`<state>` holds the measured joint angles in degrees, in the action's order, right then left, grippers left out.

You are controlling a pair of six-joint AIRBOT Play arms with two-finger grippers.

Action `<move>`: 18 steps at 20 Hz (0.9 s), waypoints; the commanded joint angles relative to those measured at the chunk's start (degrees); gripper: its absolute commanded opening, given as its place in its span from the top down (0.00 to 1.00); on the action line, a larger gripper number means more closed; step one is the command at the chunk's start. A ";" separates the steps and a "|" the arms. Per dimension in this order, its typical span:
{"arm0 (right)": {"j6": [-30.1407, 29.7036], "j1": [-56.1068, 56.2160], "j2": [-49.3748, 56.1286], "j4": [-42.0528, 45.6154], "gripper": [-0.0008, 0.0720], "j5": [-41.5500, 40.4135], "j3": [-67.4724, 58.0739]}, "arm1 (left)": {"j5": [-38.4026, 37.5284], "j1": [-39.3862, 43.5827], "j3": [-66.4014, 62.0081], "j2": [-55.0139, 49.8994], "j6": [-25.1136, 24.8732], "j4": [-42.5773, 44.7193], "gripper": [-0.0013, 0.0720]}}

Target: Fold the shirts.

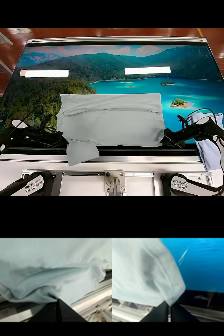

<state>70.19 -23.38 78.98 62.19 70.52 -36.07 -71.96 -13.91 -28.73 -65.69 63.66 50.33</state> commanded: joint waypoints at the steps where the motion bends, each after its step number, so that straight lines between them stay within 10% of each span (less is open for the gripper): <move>1: -0.57 4.24 0.02 -0.22 0.90 -0.96 -0.57 | -0.28 0.00 -3.17 0.17 0.02 0.00 0.94; 8: 3.08 6.45 0.28 -0.35 0.90 0.09 -19.61 | -1.99 0.02 -22.53 -0.74 0.09 -0.22 0.94; 18: 10.86 15.82 21.66 4.37 0.90 -6.73 -45.44 | -1.36 0.07 -49.59 -30.69 6.12 -1.46 0.94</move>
<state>78.87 -9.56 94.98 66.00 65.80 -75.00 -73.47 -13.87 -72.14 -88.86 67.66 49.82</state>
